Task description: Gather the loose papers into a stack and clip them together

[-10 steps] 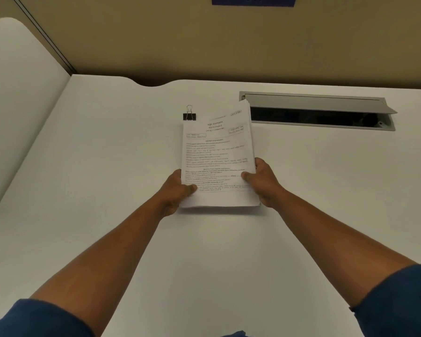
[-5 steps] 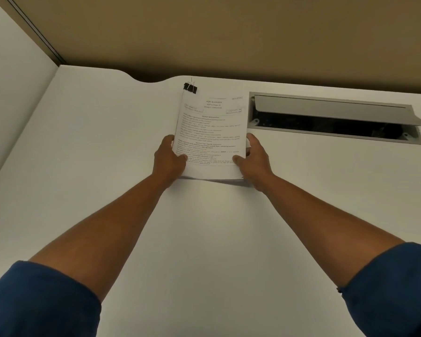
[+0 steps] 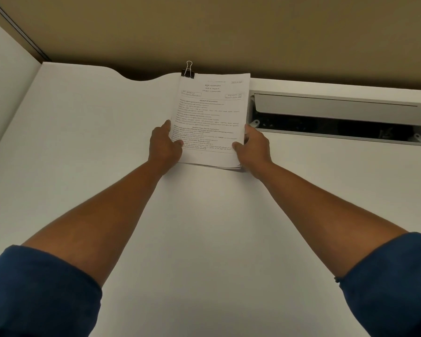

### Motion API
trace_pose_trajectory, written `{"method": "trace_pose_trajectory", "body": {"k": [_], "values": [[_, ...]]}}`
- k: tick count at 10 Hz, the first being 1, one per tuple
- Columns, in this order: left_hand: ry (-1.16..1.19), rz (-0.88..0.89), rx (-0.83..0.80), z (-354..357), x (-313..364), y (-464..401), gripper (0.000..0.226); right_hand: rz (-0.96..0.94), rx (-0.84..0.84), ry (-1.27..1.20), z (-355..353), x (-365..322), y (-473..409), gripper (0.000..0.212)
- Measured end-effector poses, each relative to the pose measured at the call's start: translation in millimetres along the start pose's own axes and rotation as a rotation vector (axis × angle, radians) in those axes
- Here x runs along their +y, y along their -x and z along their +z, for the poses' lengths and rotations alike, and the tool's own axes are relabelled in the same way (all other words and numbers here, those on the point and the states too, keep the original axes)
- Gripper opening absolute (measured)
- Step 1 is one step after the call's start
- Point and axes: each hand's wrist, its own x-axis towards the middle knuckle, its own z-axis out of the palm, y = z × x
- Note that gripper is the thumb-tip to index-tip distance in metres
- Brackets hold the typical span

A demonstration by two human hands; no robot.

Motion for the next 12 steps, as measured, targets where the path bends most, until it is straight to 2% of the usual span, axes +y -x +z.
{"method": "trace_pose_trajectory", "body": {"k": [4, 6, 10, 12], "values": [[-0.028, -0.017, -0.027, -2, -1, -12, 0.073, 0.039, -0.012, 0.081, 11, -2, -13, 0.047], [-0.103, -0.025, -0.035, -2, 1, -13, 0.073, 0.039, -0.004, 0.195, 10, -2, -15, 0.042], [-0.351, -0.005, 0.0, -4, 15, -3, 0.063, 0.009, 0.014, 0.257, 6, -6, -8, 0.04], [-0.328, 0.22, 0.112, -9, 32, 16, 0.053, -0.159, 0.111, 0.265, -4, -17, 2, 0.032]]}}
